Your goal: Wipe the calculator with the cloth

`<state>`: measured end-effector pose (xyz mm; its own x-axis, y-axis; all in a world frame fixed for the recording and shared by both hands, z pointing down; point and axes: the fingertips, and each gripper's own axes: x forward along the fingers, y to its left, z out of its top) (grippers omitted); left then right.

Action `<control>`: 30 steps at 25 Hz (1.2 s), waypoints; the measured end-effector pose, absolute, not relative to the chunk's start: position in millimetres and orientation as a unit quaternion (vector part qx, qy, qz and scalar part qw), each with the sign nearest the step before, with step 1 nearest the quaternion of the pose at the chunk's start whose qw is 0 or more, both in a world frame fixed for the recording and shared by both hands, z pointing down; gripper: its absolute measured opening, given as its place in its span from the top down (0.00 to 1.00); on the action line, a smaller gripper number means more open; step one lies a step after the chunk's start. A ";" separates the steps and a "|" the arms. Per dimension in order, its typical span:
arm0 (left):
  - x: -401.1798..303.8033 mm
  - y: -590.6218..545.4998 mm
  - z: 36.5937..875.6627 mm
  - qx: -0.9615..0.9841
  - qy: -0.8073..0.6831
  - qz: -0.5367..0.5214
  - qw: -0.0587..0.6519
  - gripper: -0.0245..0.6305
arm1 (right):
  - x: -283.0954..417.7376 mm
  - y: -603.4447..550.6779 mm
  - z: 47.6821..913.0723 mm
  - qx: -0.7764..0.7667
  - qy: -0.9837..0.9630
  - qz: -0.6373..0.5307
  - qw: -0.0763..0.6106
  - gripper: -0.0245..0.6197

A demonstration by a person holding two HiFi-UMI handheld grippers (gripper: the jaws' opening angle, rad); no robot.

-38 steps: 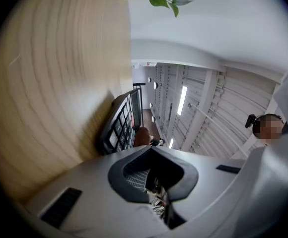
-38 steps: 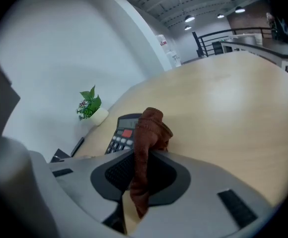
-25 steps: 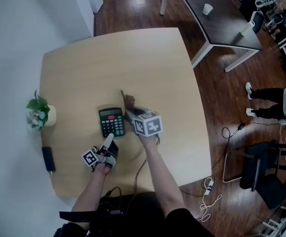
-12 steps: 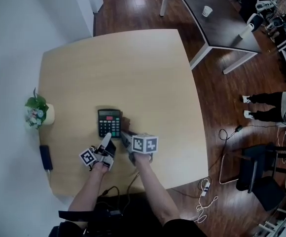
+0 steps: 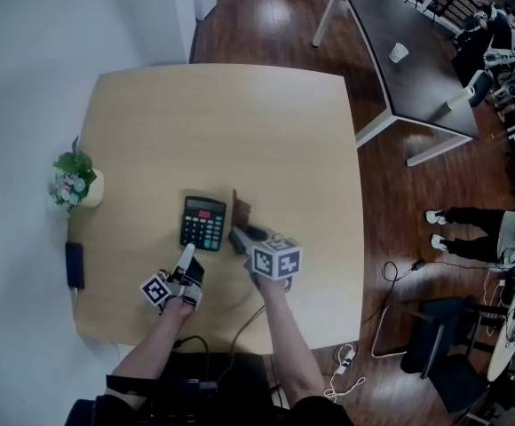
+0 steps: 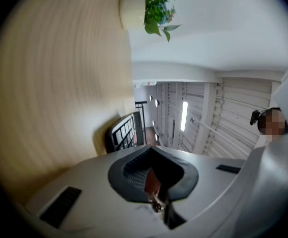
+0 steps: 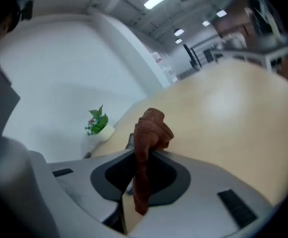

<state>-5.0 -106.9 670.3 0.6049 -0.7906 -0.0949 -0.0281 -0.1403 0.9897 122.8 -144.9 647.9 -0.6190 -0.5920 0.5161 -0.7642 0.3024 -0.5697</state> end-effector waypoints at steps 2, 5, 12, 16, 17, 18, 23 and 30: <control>-14.5 -103.7 675.3 0.656 -0.335 -0.346 0.581 0.96 | 126.4 -207.7 642.3 0.408 -0.834 0.330 0.169 0.86; -24.4 -106.0 683.8 0.622 -0.379 -0.367 0.578 0.96 | 95.4 -251.6 660.4 0.310 -0.862 0.270 0.296 0.86; -30.7 -119.4 682.7 0.620 -0.386 -0.371 0.573 0.96 | 89.0 -212.5 682.1 0.278 -0.831 0.362 0.319 0.86; -43.4 -123.8 684.4 0.638 -0.375 -0.347 0.576 0.96 | 94.6 -173.5 683.3 0.324 -0.801 0.445 0.234 0.87; -47.5 -124.0 684.7 0.647 -0.369 -0.337 0.577 0.97 | 98.0 -162.2 684.0 0.337 -0.792 0.462 0.215 0.87; -52.0 -124.7 685.3 0.655 -0.361 -0.327 0.578 0.97 | 100.7 -150.2 684.5 0.347 -0.782 0.478 0.197 0.87; -88.0 -135.3 683.6 0.690 -0.331 -0.281 0.579 0.97 | 85.2 -87.1 689.1 0.357 -0.751 0.541 0.126 0.87; -32.5 -64.4 624.0 0.783 -0.148 -0.215 0.565 0.96 | 97.5 -111.6 662.8 0.395 -0.801 0.423 0.152 0.86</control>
<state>-32.5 -64.4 624.0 0.8642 -0.4737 -0.1695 0.0119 -0.3176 0.9482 97.5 -111.6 662.8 -0.6414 -0.5038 0.5787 -0.7619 0.3292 -0.5578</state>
